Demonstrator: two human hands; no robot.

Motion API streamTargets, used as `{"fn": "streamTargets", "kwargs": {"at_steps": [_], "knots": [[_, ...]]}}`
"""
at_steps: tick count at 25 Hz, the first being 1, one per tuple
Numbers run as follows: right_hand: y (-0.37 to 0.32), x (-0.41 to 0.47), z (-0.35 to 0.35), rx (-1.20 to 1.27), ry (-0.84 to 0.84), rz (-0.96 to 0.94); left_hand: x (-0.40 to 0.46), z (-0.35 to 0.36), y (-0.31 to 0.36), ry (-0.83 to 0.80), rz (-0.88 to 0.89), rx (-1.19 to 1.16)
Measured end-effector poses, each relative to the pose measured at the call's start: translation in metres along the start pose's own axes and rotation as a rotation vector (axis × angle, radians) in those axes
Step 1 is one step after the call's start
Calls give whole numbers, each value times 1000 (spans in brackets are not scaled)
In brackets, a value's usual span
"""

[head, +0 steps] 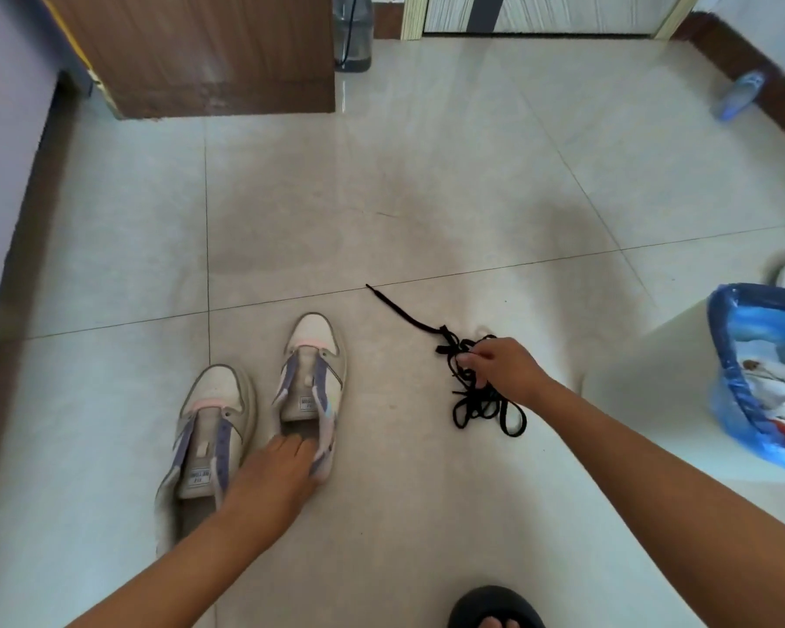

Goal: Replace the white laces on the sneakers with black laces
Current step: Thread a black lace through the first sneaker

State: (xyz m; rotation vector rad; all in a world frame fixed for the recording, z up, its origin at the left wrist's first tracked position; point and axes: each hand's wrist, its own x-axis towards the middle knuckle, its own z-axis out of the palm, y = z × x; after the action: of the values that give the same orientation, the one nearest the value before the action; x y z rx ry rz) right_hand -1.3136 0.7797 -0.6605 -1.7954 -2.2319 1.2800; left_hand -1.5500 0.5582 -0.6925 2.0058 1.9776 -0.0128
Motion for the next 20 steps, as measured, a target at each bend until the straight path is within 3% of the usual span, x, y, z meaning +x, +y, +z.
{"fn": "streamTargets", "kwargs": {"at_steps": [1,3,5,7,10,14,17,20], "knots": [[-14,-10,-4,-15,-123,-40,15,-17,10,4,-57,-24],[-36,-33,1,-140,-285,-192,42,-49,36,64,-94,-332],[-51,-46,5,-160,-281,-358,71,-80,59,-97,-3,-701],[-61,-50,-4,-76,-165,-410,92,-96,69,-224,51,-943],[-56,-41,-36,-41,14,-349,113,-112,54,-157,-85,-982],[-35,-18,-89,42,300,-221,131,-159,24,183,-242,-1101],[-23,0,-121,195,353,-114,136,-199,3,308,-346,-1080],[-27,10,-155,336,399,-33,134,-231,-21,314,-389,-1032]]}}
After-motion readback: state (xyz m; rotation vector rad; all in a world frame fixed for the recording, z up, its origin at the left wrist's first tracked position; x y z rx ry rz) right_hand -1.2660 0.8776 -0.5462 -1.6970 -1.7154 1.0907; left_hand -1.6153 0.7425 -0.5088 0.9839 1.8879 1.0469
